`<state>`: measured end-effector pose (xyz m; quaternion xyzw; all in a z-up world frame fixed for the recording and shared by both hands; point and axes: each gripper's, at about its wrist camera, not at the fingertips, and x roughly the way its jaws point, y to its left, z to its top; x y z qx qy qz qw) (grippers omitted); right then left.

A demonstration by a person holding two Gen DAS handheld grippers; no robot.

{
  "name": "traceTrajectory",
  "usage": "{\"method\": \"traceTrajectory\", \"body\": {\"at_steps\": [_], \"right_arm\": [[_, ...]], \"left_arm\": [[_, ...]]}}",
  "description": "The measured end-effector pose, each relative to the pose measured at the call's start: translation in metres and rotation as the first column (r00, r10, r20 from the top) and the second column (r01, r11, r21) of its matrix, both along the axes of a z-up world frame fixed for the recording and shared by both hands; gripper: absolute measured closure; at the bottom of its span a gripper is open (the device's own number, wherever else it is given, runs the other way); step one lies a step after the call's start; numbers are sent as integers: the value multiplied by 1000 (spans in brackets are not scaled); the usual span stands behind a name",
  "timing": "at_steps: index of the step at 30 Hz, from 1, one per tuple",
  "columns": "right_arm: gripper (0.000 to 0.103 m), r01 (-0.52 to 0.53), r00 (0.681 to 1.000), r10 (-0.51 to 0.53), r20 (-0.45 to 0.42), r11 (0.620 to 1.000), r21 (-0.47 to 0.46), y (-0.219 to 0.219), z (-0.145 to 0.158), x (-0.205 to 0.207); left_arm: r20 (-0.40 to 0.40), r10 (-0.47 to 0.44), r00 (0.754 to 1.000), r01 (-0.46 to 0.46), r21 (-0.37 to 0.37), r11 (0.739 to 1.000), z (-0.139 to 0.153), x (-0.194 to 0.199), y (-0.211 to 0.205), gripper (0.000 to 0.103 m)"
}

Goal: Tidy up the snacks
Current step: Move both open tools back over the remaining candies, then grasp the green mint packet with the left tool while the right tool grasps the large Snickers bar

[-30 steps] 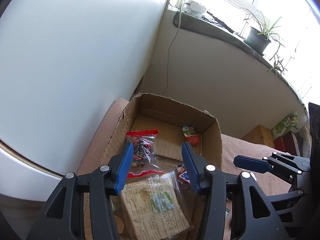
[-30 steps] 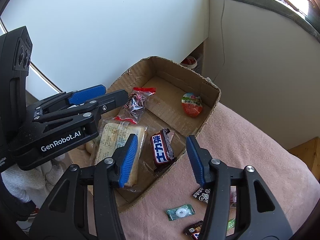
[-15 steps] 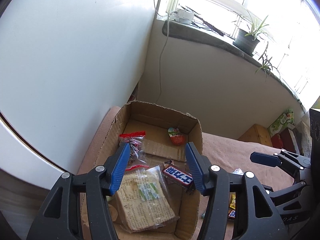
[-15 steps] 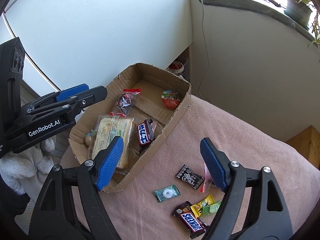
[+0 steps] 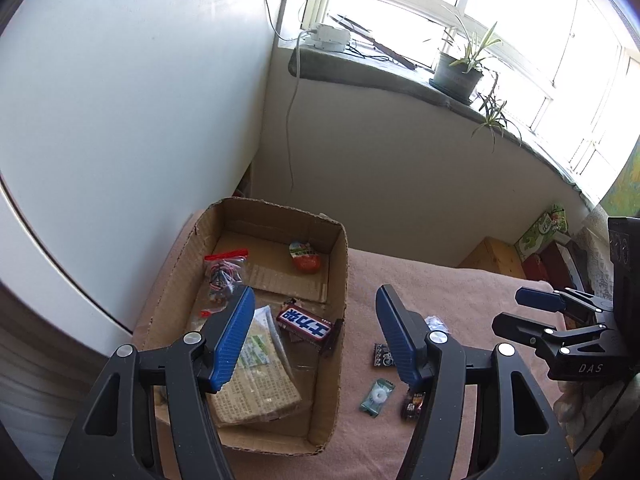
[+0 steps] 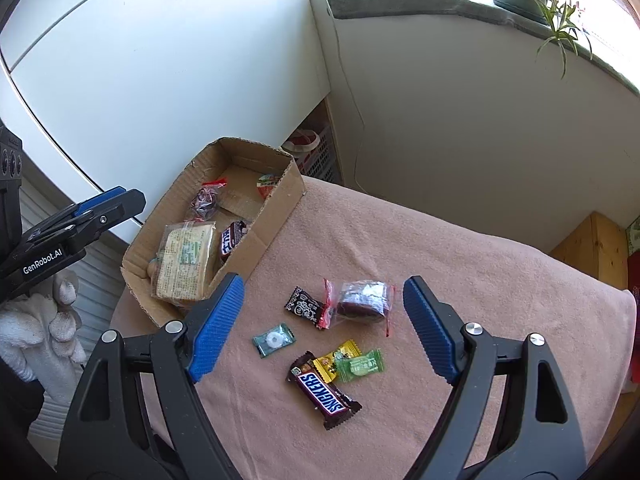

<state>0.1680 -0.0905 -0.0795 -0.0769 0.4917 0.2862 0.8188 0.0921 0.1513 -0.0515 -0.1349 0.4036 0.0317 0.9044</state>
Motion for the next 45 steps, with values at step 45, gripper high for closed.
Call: {"method": "traceTrajectory", "body": {"at_steps": [45], "right_arm": [[45, -218, 975, 218, 44, 976, -12, -37, -119, -87]], "left_arm": [[116, -335, 935, 340, -18, 940, -101, -87, -107, 67]]}}
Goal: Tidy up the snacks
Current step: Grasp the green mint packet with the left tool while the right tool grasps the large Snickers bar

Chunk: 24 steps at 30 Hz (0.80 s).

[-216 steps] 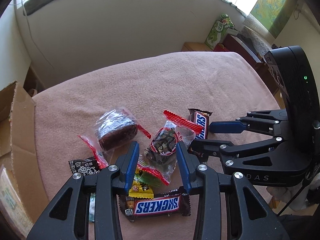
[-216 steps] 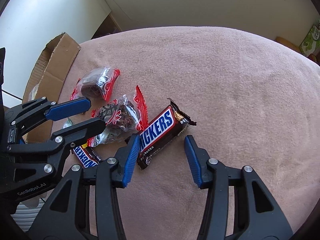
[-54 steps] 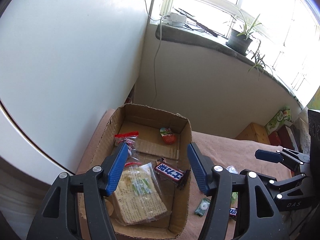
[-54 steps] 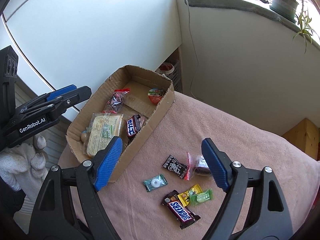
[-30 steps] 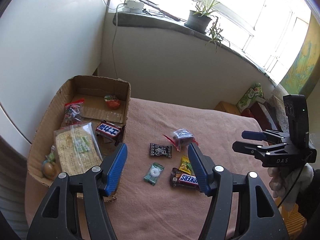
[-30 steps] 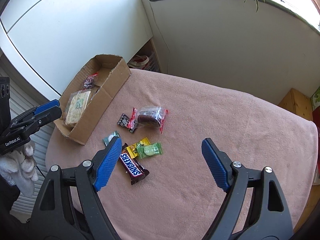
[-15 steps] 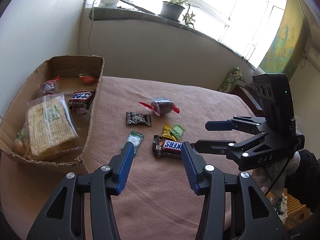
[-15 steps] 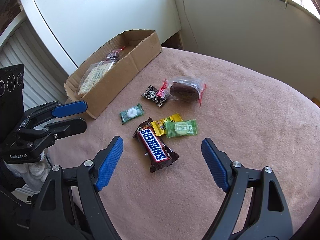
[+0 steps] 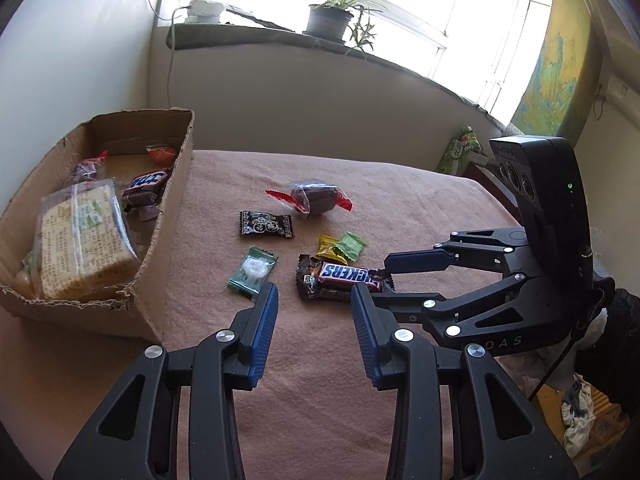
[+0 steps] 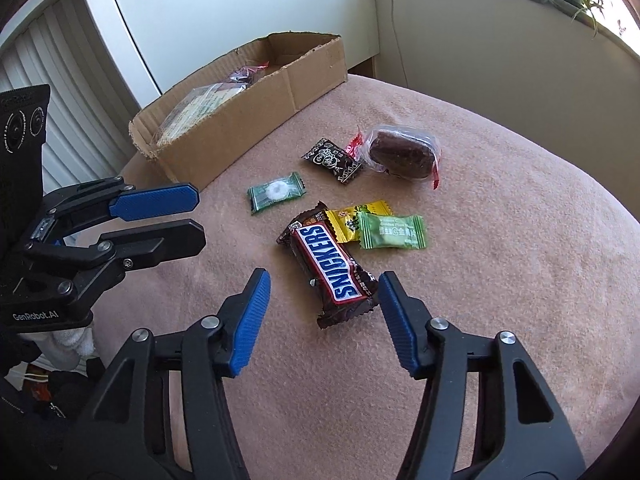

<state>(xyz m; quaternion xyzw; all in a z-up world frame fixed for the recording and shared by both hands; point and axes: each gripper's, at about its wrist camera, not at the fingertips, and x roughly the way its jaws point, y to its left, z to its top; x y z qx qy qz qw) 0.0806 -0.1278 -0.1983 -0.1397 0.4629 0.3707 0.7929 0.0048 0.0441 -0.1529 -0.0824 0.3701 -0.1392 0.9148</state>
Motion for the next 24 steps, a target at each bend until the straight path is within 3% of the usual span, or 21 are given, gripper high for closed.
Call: {"method": "traceTrajectory", "body": {"at_steps": [14, 21, 24], "right_arm": [[45, -40, 999, 42, 34, 998, -47, 24, -17, 14], [64, -38, 999, 40, 32, 998, -49, 15, -18, 8], [65, -40, 999, 41, 16, 998, -46, 5, -16, 3]], "left_arm": [[-42, 75, 996, -74, 18, 997, -13, 25, 9, 67], [-64, 71, 995, -66, 64, 996, -23, 41, 4, 67], [-69, 87, 994, -81, 87, 993, -26, 48, 3, 67]]}}
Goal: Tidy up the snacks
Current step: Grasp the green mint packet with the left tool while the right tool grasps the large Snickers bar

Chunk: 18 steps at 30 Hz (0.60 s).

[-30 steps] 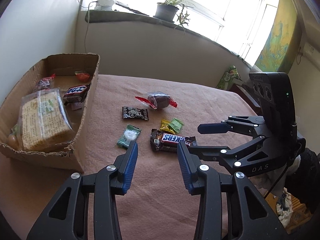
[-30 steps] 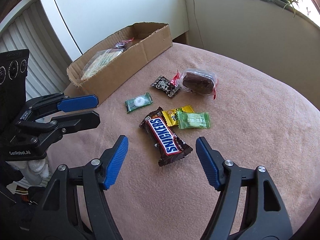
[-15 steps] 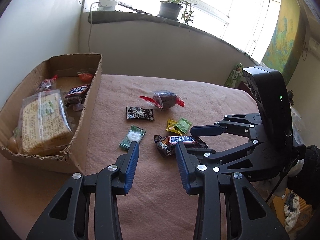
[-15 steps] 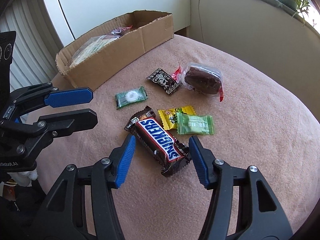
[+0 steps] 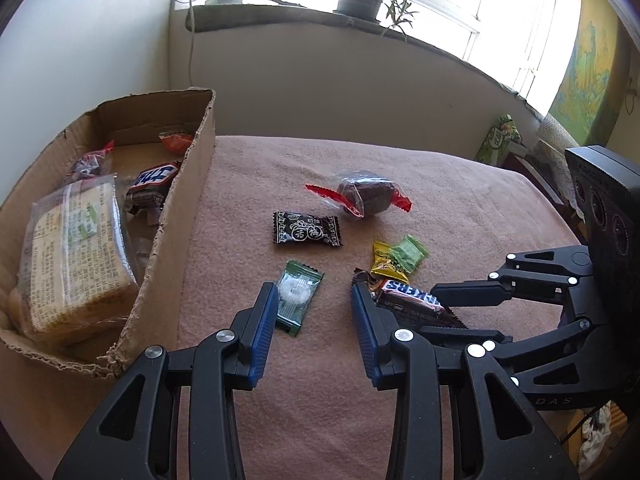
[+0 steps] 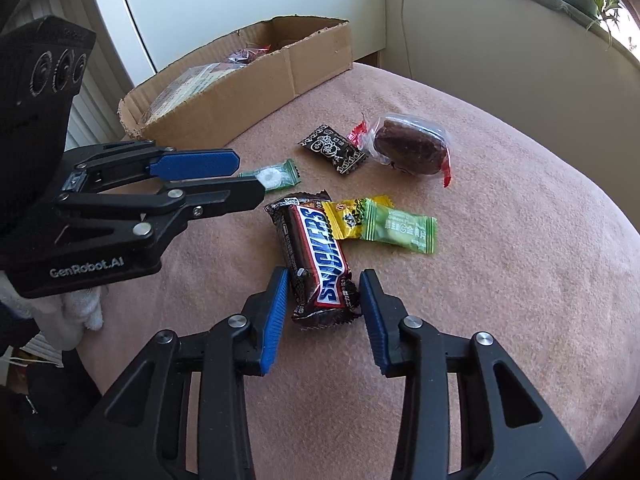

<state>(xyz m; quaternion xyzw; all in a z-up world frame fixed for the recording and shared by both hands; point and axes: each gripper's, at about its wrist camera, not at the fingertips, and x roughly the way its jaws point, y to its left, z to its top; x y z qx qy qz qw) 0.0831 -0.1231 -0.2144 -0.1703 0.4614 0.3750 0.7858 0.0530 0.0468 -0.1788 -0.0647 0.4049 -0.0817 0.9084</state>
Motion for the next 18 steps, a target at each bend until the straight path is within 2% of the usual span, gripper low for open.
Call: {"method": "traceTrajectory", "body": {"at_steps": [5, 9, 13, 18], "right_arm": [[64, -23, 1000, 23, -4, 1000, -11, -3, 4, -4], [51, -51, 999, 51, 5, 999, -20, 4, 8, -1], [51, -78, 997, 78, -12, 995, -57, 11, 3, 7], [51, -69, 997, 67, -42, 997, -41, 14, -3, 15]], "left_arm": [[-35, 0, 999, 1, 17, 1000, -9, 9, -1, 67], [-56, -8, 998, 9, 20, 1000, -14, 13, -1, 67], [-63, -8, 998, 8, -11, 1000, -15, 16, 5, 67], [-55, 4, 998, -8, -65, 998, -13, 14, 15, 64]]}}
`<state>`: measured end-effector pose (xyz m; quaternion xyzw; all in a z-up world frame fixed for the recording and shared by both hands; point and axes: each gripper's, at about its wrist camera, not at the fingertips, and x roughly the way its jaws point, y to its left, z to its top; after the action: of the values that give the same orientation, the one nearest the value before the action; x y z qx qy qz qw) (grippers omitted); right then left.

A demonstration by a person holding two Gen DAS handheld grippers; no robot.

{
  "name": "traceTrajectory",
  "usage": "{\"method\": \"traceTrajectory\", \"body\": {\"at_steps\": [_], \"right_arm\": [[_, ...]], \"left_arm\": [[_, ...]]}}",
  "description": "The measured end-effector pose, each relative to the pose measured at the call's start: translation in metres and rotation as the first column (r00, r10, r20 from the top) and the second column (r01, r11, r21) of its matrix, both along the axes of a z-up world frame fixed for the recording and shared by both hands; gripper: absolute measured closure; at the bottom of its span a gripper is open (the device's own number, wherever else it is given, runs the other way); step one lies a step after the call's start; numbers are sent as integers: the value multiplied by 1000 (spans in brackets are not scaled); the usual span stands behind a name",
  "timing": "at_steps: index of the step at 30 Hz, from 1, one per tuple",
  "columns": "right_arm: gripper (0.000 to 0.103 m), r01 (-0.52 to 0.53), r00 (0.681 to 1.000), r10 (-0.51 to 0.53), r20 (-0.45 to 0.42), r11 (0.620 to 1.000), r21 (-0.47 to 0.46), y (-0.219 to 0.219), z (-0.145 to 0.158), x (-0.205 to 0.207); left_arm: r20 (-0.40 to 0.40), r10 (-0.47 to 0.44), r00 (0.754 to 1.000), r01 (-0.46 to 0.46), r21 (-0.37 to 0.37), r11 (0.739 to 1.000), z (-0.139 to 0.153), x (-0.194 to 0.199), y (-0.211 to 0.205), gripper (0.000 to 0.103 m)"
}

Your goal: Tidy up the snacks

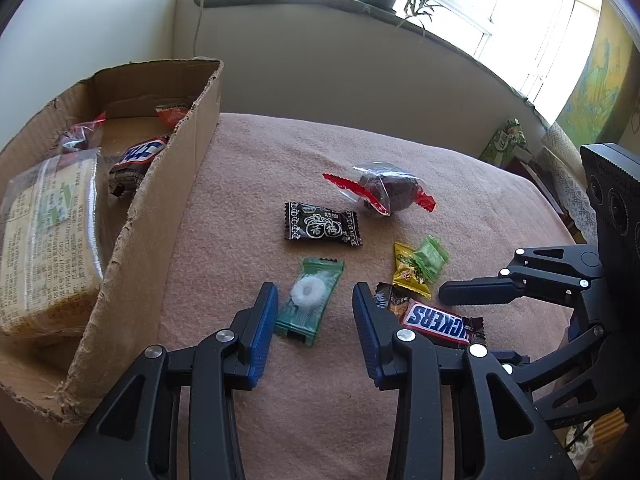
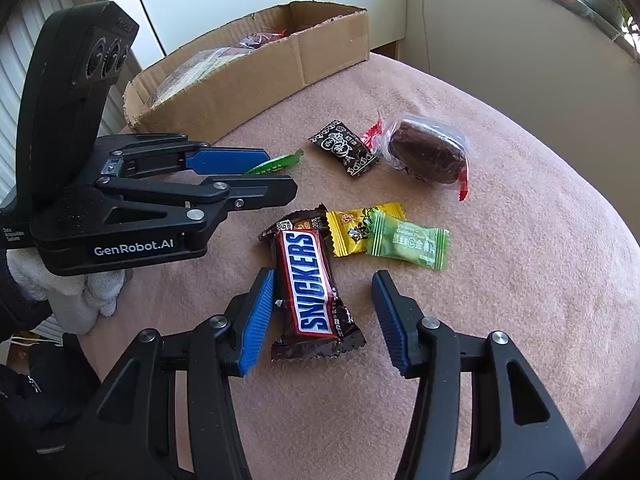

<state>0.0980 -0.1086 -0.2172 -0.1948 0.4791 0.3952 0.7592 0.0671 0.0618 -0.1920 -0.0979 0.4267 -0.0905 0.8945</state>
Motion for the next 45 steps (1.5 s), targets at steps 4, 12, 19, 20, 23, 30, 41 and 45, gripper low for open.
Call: {"method": "traceTrajectory", "body": {"at_steps": [4, 12, 19, 20, 23, 30, 41, 45], "right_arm": [[63, -3, 1000, 4, 26, 1000, -17, 3, 0, -6], [71, 42, 999, -42, 34, 999, 7, -11, 1, -15], [73, 81, 995, -83, 53, 996, 42, -27, 8, -26], [73, 86, 995, -88, 51, 995, 51, -30, 10, -27], [73, 89, 994, -93, 56, 994, 63, -32, 15, -29], [74, 74, 993, -77, 93, 997, 37, -28, 18, -35], [74, 78, 971, -94, 220, 994, 80, -18, 63, -43], [74, 59, 966, -83, 247, 993, 105, -4, 77, -43]], "left_arm": [[-13, -4, 1000, 4, 20, 1000, -1, 2, -3, 63], [-7, 13, 1000, -13, 37, 999, -1, 2, -5, 81], [30, -17, 999, 15, 76, 997, 5, -4, -19, 82], [38, -9, 999, 7, 69, 998, 8, -6, -18, 82], [53, 3, 999, -5, 45, 999, 12, -10, -14, 82], [85, 18, 996, -19, 4, 1000, 23, -28, -3, 82], [171, 73, 983, -68, -34, 997, 57, -53, 26, 82], [196, 100, 975, -96, -31, 995, 70, -59, 40, 82]]}}
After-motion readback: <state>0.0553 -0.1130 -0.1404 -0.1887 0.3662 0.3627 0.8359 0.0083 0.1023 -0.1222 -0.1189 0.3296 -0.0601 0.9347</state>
